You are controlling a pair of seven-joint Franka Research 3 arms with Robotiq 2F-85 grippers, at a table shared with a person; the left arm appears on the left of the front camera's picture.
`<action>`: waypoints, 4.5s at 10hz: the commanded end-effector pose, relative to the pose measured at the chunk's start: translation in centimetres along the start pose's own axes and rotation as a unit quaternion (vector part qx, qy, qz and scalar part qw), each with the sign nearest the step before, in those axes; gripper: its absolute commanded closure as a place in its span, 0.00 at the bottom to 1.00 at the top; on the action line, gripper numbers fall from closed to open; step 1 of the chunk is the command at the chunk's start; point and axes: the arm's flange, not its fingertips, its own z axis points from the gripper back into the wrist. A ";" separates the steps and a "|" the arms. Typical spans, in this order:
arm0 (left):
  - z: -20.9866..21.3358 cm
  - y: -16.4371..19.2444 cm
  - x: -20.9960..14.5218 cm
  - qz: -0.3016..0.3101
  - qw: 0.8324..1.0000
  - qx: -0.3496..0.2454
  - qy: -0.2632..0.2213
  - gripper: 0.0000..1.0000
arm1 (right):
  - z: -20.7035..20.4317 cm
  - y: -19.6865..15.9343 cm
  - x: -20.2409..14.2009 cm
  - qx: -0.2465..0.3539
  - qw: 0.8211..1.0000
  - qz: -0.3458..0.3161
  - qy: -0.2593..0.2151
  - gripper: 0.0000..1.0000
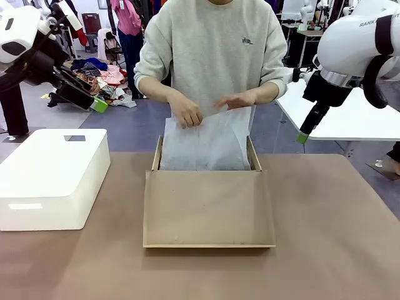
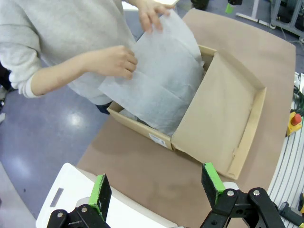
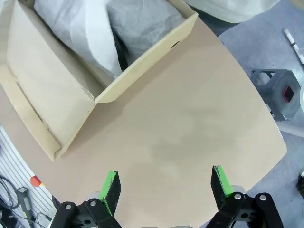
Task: Pack the shoes into the box.
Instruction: Close the Shoes Box.
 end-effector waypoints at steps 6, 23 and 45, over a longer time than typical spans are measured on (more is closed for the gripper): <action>0.1 0.0 0.0 -0.001 1.000 -0.005 -0.002 0.00 | -0.1 -1.8 -1.6 0.043 0.990 0.133 -0.033 0.00; 0.1 0.0 0.0 -0.001 1.000 -0.005 -0.002 0.00 | -0.4 -3.4 -2.6 0.238 0.921 0.291 -0.101 1.00; 0.1 0.0 0.0 -0.001 1.000 -0.005 -0.002 0.00 | -15.1 -1.1 -5.8 0.231 0.896 0.312 -0.215 1.00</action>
